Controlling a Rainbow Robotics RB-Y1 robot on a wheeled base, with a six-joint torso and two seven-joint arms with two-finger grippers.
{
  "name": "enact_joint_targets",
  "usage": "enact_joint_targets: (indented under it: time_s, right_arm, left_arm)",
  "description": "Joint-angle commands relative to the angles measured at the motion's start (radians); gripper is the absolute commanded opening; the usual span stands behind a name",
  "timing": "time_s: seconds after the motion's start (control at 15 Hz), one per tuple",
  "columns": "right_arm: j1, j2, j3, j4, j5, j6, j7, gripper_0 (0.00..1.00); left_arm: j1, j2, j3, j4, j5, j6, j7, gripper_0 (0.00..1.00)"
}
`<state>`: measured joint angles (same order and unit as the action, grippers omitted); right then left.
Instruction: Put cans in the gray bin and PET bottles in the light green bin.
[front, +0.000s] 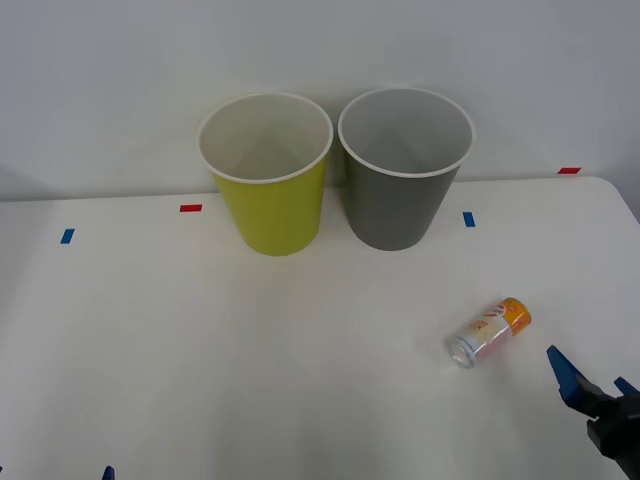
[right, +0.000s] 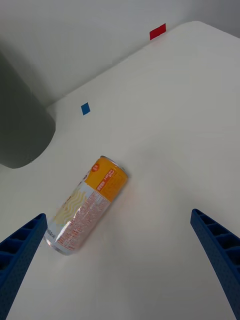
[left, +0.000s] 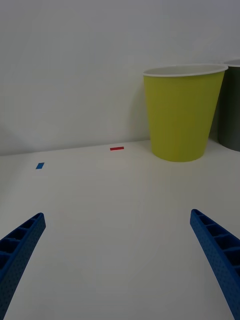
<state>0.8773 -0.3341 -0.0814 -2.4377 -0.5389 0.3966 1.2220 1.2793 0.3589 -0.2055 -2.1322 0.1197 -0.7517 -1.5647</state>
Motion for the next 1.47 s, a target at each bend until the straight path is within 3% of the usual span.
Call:
enact_joint_targets:
  time_s: [0.07,0.27,0.53,0.73,0.93,1.13,1.47]
  right_arm:
    - [-0.096,0.001,-0.061,-0.027,0.016,0.153,-0.127,1.0]
    - [-0.215,-0.003,-0.116,-0.027,0.028,0.32,-0.265,1.0]
    - [-0.328,-0.062,-0.138,-0.027,0.054,0.502,-0.555,1.0]
    - [-0.391,-0.123,-0.107,-0.027,0.125,0.613,-0.73,1.0]
    - [-0.429,-0.212,-0.046,-0.027,0.146,0.703,-0.915,1.0]
    - [-0.422,-0.273,-0.029,-0.032,0.136,0.706,-0.964,1.0]
    - [-0.5,-0.321,-0.015,-0.047,0.071,0.877,-1.035,1.0]
  left_arm:
    - [0.0,0.0,0.0,0.0,0.0,0.0,0.0,1.0]
    - [0.0,0.0,0.0,0.0,0.0,0.0,0.0,1.0]
    - [0.0,0.0,0.0,0.0,0.0,0.0,0.0,1.0]
    - [0.0,0.0,0.0,0.0,0.0,0.0,0.0,1.0]
    - [0.0,0.0,0.0,0.0,0.0,0.0,0.0,1.0]
    - [0.0,0.0,0.0,0.0,0.0,0.0,0.0,1.0]
    - [0.0,0.0,0.0,0.0,0.0,0.0,0.0,1.0]
